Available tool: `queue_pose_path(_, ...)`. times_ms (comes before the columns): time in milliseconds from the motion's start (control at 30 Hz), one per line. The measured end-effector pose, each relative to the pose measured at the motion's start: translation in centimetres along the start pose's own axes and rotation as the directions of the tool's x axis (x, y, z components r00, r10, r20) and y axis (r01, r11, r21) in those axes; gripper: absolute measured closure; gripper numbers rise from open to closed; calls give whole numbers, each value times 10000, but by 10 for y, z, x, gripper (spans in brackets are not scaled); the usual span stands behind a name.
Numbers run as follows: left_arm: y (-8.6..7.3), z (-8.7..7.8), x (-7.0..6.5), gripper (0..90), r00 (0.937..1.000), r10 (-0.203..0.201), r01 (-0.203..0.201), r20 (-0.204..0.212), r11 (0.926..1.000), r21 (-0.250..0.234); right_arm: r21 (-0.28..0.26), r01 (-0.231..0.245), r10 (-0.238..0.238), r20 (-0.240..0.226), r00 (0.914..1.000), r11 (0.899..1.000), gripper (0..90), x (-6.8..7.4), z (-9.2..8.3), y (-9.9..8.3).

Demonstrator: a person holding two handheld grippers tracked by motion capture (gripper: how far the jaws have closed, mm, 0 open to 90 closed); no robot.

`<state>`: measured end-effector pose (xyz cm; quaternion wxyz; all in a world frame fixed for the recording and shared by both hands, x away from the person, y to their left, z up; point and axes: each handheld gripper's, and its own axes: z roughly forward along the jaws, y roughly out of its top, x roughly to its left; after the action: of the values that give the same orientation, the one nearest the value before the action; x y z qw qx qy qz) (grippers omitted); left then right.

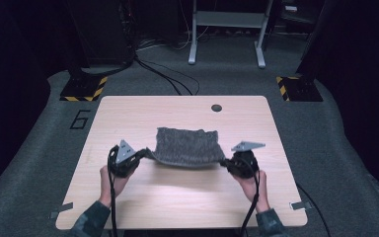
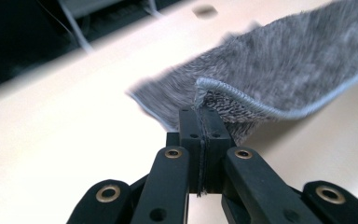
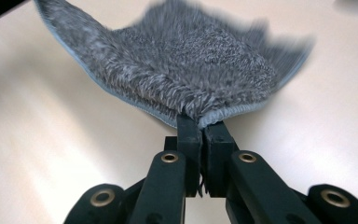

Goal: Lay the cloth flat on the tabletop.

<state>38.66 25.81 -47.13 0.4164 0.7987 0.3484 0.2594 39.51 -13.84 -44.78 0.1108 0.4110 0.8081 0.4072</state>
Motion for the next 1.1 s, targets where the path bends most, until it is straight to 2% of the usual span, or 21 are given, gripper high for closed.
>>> queue_pose_path(100,-25,-2,-13,891,9977,-536,531,421,9985,128,498,-353,365,-240,9990,9981,867,7,9,-33)
queue_pose_path(167,-37,-3,-21,888,9957,-677,657,635,9973,329,599,-664,678,-214,9975,9960,852,11,9,-48)
queue_pose_path(200,-43,-5,-24,884,9944,-732,702,761,9967,412,626,-671,691,-297,9972,9958,831,12,9,-53)
queue_pose_path(267,-49,-9,-26,874,9928,-820,779,877,9957,499,775,-612,624,-124,9980,9951,799,16,7,-62)
queue_pose_path(300,-51,-11,-26,860,9922,-834,792,927,9957,489,781,-739,755,-172,9970,9942,776,16,6,-65)
queue_pose_path(333,-52,-14,-27,835,9890,-978,924,1106,9943,526,774,-723,735,-131,9972,9944,748,16,5,-67)
queue_pose_path(433,-55,-23,-27,699,9872,-973,896,1268,9938,652,759,-798,795,72,9968,9939,620,15,-5,-75)
queue_pose_path(500,-57,-30,-27,579,9850,-1219,1129,1218,9905,783,771,-844,828,236,9963,9934,551,14,-12,-78)
queue_pose_path(633,-57,-41,-17,404,9818,-1739,1696,768,9837,598,128,-1225,1214,683,9903,9924,378,6,-24,-82)
queue_pose_path(700,-49,-41,-11,358,9811,-1819,1790,658,9827,472,-87,-1111,1114,875,9899,9938,333,5,-24,-76)
queue_pose_path(767,-38,-38,-6,330,9849,-1621,1606,616,9866,283,-273,-777,798,857,9931,9966,289,5,-19,-64)
queue_pose_path(867,-20,-19,-6,273,9896,-1241,1208,730,9916,471,-80,-225,230,697,9973,9997,240,12,-1,-44)
queue_pose_path(933,-10,-1,-9,228,9888,-1117,1050,988,9920,706,309,197,-217,661,9976,9993,168,18,18,-33)
queue_pose_path(1033,-3,27,-17,171,9898,-593,443,1295,9922,1164,650,859,-896,569,9943,9942,92,24,43,-23)
queue_pose_path(1067,-2,39,-20,162,9884,-401,192,1462,9898,1414,701,894,-939,626,9936,9935,66,25,50,-21)
queue_pose_path(1100,-1,46,-22,144,9859,-382,126,1631,9877,1557,960,910,-981,721,9926,9912,29,26,61,-19)
